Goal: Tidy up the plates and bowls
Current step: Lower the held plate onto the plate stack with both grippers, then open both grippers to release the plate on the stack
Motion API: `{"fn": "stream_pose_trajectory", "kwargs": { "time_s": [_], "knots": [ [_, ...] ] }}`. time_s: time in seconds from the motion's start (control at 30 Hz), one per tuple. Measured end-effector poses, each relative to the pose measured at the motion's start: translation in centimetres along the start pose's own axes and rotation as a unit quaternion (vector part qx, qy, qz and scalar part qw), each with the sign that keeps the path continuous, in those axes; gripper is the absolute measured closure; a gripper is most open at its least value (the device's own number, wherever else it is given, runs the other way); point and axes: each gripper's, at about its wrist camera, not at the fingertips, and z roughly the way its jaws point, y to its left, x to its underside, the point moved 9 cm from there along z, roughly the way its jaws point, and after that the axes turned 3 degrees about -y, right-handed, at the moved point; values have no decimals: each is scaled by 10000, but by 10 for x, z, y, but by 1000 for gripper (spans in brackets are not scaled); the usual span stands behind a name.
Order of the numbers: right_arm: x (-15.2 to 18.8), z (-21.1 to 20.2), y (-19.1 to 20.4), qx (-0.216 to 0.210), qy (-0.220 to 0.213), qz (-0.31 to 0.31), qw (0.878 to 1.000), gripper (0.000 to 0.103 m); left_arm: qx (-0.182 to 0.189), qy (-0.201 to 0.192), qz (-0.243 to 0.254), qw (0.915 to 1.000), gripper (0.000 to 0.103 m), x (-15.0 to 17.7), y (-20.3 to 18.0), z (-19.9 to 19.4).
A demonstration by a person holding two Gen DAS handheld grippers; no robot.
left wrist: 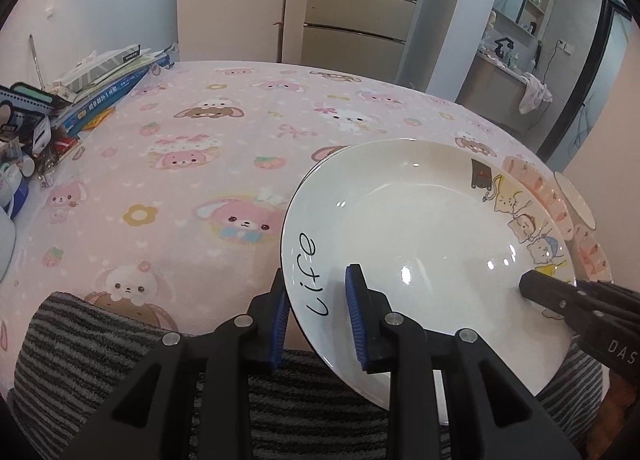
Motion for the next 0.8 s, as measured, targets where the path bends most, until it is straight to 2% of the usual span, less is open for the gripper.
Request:
{"fn": "stream_pose_trajectory", "kwargs": {
  "time_s": [0.1, 0.23, 0.4, 0.53, 0.67, 0.8],
  "knots": [
    [2, -2, -2, 100, -20, -38, 9999, 77, -214, -33, 228, 9995, 75, 1, -4, 0],
    [5, -5, -4, 231, -105, -75, 9997, 76, -180, -15, 183, 9997, 75, 1, -3, 2],
    [7, -5, -5, 223, -97, -19, 9997, 75, -320, -40, 326, 9989, 75, 2, -5, 2],
    [10, -3, -7, 227, -50, 54, 9997, 75, -223, -24, 240, 9995, 74, 2, -5, 2],
    [11, -6, -6, 227, -129, 185, 9995, 75, -290, -53, 302, 9991, 74, 1, -3, 3],
    [14, -1, -8, 179, -63, 329, 9993, 75, -12, -58, 19, 10000, 74, 1, 3, 1]
  ]
}}
